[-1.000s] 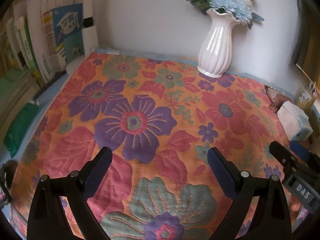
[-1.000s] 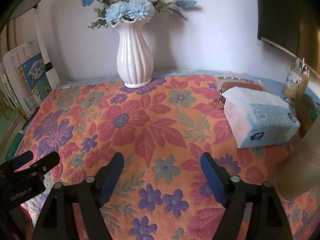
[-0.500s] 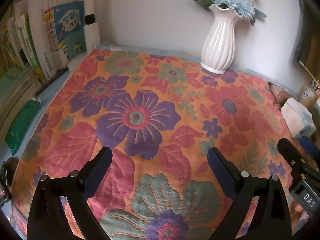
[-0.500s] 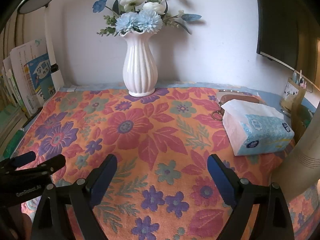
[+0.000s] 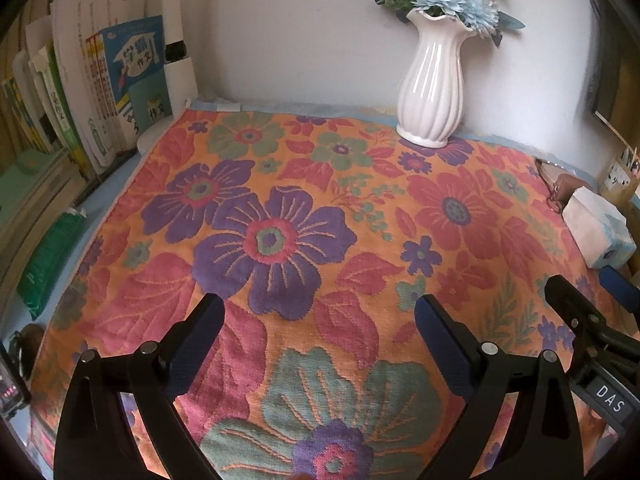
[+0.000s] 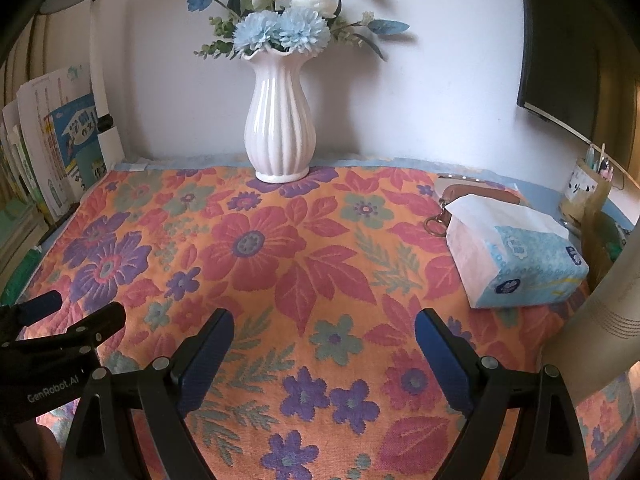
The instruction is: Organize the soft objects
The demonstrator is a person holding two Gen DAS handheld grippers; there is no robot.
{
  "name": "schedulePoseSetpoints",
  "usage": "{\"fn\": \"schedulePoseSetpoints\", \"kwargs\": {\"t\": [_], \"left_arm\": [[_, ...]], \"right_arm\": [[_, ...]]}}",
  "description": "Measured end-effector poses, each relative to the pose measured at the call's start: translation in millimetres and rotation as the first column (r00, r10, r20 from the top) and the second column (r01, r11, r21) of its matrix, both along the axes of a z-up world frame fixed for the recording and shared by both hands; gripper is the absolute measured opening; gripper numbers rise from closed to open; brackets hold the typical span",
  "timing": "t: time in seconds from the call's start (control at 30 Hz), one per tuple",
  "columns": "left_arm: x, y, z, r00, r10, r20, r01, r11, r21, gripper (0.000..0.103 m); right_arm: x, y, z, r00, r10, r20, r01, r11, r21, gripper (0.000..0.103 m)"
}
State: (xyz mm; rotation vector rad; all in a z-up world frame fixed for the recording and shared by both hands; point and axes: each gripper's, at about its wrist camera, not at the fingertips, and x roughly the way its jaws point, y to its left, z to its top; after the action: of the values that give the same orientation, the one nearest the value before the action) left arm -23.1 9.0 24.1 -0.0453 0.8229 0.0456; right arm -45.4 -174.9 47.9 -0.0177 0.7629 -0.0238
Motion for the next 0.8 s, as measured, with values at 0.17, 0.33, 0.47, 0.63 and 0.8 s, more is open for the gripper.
{"fn": "schedulePoseSetpoints", "kwargs": {"t": [0.17, 0.33, 0.47, 0.63, 0.8], "left_arm": [[-0.3, -0.9, 0.3, 1.0, 0.001, 0.001, -0.001, 1.0, 0.005, 0.096], [-2.3, -2.3, 0.7, 1.0, 0.003, 0.007, -0.003, 1.0, 0.023, 0.096], [-3.0, -3.6, 0.8, 1.0, 0.005, 0.013, -0.005, 0.999, 0.038, 0.096], [-3.9, -4.4, 1.2, 1.0, 0.002, 0.015, -0.003, 0.999, 0.048, 0.096], [-3.6, -5.0, 1.2, 1.0, -0.003, 0.014, 0.002, 0.998, 0.055, 0.096]], "right_arm": [[1.2, -0.1, -1.9, 1.0, -0.006, -0.02, 0.006, 1.0, -0.003, 0.091], [0.8, -0.3, -3.0, 0.999, -0.01, -0.034, 0.01, 1.0, -0.004, 0.091], [0.9, 0.5, -3.6, 0.999, -0.009, -0.037, 0.009, 1.0, -0.011, 0.091], [1.5, 0.1, -4.2, 0.999, -0.008, -0.042, 0.008, 1.0, -0.007, 0.091], [2.7, -0.1, -4.9, 0.999, -0.006, -0.048, 0.006, 1.0, -0.008, 0.091]]}}
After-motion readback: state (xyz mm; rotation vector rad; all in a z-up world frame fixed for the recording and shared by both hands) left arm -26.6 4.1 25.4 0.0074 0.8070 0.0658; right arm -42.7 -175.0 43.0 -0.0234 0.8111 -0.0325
